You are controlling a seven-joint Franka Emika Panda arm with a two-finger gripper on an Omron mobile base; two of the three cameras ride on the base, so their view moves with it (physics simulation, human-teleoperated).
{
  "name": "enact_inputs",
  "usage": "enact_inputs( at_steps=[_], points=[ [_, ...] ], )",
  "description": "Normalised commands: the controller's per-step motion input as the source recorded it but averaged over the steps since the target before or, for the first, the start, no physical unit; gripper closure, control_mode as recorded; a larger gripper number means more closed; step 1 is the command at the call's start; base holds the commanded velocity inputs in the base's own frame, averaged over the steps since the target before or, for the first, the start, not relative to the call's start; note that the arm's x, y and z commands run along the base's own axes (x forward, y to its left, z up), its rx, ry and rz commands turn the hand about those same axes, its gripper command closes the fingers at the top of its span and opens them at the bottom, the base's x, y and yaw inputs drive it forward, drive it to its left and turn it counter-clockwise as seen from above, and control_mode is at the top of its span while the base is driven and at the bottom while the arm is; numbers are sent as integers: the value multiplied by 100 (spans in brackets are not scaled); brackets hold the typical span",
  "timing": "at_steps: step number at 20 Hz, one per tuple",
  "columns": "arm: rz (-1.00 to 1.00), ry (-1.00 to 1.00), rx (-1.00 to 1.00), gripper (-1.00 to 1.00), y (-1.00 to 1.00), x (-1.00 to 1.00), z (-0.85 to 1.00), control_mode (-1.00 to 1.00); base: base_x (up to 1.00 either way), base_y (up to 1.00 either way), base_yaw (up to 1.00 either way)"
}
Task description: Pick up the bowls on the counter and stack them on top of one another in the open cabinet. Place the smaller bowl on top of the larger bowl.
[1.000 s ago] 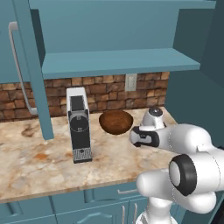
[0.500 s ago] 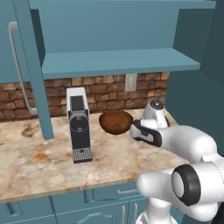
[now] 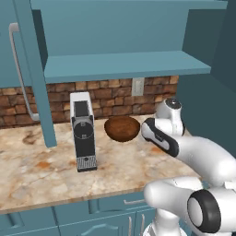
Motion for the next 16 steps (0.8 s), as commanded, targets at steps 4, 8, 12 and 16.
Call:
enact_inputs(
  at_steps=[4,8,12,16],
  points=[
    [26,-9,-3,100,5,-39,22,-100,0,0,0],
    [28,-8,-6,100,15,-29,18,-100,0,0,0],
    [32,-9,-7,100,17,-16,19,-100,0,0,0],
    [32,-8,-6,100,11,-26,26,-100,0,0,0]
  ],
)
